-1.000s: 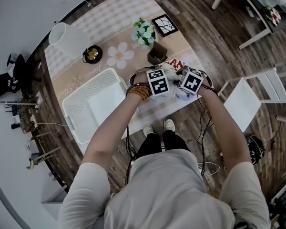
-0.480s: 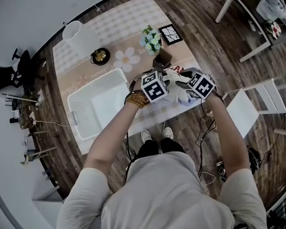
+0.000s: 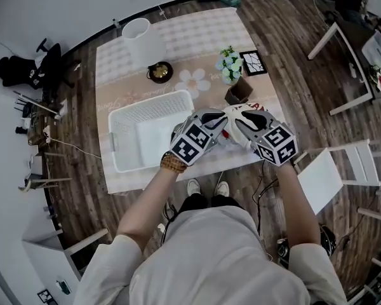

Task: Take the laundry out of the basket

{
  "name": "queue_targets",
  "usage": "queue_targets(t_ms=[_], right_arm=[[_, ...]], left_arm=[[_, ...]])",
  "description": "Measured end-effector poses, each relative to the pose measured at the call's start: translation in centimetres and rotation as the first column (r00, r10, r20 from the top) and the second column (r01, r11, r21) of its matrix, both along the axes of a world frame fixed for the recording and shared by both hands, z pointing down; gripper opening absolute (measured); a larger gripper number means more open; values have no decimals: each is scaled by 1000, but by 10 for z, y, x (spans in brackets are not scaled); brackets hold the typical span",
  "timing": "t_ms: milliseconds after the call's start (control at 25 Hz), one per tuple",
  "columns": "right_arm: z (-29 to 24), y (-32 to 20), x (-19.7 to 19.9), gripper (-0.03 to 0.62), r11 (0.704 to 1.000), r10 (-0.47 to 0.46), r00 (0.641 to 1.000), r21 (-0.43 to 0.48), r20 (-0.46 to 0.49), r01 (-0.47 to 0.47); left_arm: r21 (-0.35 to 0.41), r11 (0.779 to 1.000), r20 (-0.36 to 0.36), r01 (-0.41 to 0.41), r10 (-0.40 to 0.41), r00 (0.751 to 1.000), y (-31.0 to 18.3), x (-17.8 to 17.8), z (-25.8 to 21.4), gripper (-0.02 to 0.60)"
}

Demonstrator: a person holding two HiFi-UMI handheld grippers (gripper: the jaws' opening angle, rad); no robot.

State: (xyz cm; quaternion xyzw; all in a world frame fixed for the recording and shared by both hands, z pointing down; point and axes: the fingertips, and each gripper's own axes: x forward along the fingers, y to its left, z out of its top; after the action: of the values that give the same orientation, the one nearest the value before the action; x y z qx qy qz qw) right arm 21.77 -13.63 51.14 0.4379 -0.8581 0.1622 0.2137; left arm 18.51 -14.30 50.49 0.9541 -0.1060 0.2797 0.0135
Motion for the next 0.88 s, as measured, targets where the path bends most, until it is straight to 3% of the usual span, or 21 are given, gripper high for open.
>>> queue_targets(t_ms=[120,240,600,760,880], right_arm=[[-27,0,-38,121,998,-38,997,56,60,35],[-55,5,-70,93,991,-72,992,122,108,58],[-142,34,-133,58,946,-149,966,315,212,76],[-165,53,-151,19,931,-167,949,361,268,62],[-171,63,-161,12,920,-186,942,386,280,67]], left_arm=[[17,997,-97,76,-74,993,-1,-28,-28,48],[5,990,-205,143,-139,969,3,-55,-59,26],[2,951,-470,309,-272,840,36,-119,-130,25],[20,930,-544,366,-297,785,64,-143,-149,25],[27,916,-557,399,-318,767,75,-157,-153,25]])
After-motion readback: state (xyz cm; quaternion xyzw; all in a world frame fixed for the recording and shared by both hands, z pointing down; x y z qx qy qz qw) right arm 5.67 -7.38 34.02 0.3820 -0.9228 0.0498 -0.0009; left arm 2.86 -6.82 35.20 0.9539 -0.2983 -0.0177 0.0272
